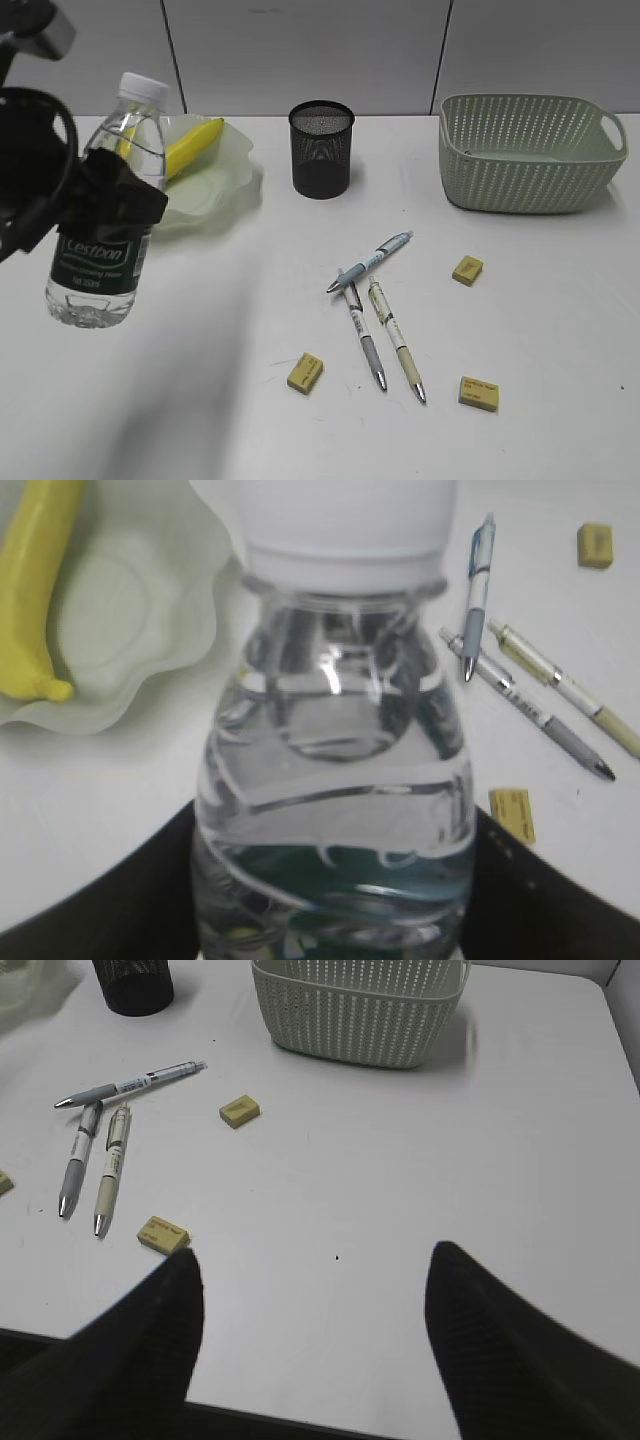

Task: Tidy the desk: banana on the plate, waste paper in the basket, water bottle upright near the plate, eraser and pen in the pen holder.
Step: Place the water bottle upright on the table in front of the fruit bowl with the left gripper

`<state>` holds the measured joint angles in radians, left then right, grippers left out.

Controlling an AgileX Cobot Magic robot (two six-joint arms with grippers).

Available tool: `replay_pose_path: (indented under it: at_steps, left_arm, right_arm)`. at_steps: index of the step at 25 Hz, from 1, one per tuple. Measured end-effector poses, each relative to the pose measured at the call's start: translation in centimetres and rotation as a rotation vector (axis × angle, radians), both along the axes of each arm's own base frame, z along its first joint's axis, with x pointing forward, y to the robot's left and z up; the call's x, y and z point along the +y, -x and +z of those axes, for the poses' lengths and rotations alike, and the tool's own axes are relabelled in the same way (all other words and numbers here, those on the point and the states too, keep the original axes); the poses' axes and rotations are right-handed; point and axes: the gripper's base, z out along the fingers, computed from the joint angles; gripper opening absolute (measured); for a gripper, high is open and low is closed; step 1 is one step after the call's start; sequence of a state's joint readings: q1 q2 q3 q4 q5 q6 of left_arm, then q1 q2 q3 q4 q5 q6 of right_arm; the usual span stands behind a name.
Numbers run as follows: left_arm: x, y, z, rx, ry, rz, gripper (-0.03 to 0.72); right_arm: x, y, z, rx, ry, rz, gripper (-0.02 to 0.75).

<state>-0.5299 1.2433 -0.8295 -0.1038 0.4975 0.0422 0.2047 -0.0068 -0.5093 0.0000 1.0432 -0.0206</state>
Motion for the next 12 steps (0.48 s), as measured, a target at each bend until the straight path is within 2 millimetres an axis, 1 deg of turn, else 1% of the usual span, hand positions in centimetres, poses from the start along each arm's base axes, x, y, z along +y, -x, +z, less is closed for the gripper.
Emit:
replay_pose_path:
  at_steps: [1,3,4,7,10,12]
  left_arm:
    - [0.4,0.6,-0.4,-0.047,0.039,0.013,0.5]
    - [1.4,2.1,-1.8,-0.12,0.099,0.04,0.5]
    - [1.7,2.6,-2.2,-0.17,0.133,0.055,0.5]
    - [2.9,3.9,-4.4,-0.281,0.195,0.098,0.5]
    - [3.6,4.3,-5.9,-0.397,0.237,0.127,0.5]
    - [3.7,4.1,-6.6,-0.448,0.251,0.141,0.5]
  right_arm:
    - [0.0,0.0,0.0,0.0,0.0,0.0,0.547]
    - [0.0,0.0,0.0,0.0,0.0,0.0,0.547]
    - [0.0,0.0,0.0,0.0,0.0,0.0,0.547]
    - [0.0,0.0,0.0,-0.001,0.0,0.0,0.547]
    - [0.0,0.0,0.0,-0.001,0.0,0.0,0.547]
    - [0.0,0.0,0.0,-0.001,0.0,0.0,0.547]
